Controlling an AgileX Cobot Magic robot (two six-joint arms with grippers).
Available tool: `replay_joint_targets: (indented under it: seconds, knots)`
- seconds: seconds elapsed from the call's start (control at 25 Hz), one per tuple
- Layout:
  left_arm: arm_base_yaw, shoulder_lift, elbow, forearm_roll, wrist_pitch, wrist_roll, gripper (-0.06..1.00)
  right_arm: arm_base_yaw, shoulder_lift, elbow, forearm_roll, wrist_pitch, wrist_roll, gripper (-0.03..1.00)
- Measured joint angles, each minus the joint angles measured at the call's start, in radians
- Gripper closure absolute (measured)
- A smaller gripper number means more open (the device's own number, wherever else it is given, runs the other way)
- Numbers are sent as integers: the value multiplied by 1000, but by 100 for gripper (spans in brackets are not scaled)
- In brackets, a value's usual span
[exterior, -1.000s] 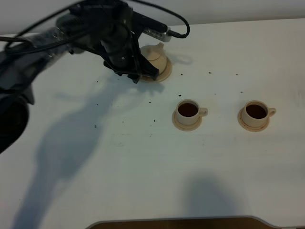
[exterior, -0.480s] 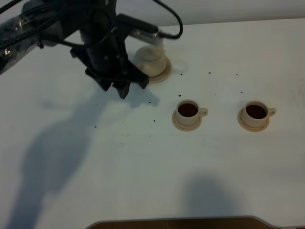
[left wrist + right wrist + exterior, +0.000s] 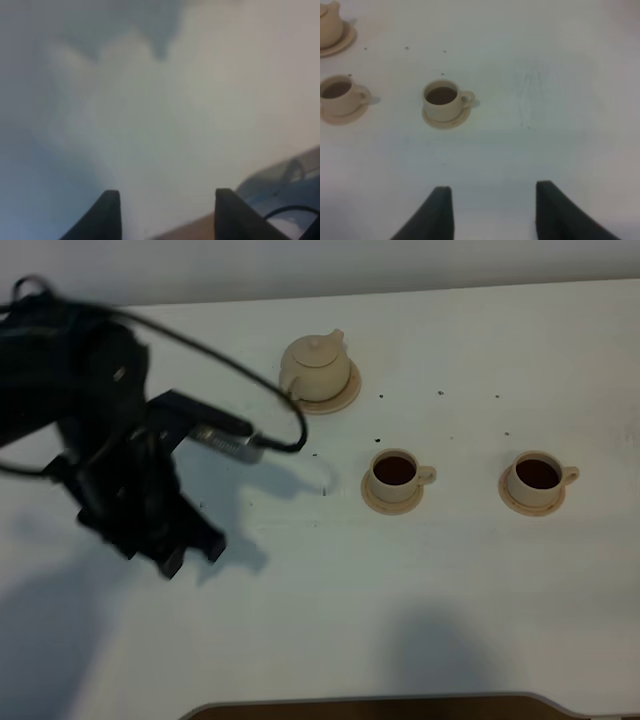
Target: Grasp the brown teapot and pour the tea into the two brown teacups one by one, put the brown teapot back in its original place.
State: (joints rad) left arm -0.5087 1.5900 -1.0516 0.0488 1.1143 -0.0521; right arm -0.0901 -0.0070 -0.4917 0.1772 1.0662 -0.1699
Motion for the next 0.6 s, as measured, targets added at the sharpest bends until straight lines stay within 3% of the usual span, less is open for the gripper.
replay_joint_targets:
  seconds: [0.24,0.6]
  knots:
    - [0,-270,254,0,-39,-2,52,0,0,0,0,0,0,56]
    - [0,-598,496,1,-80,-2,52,0,0,0,0,0,0,56]
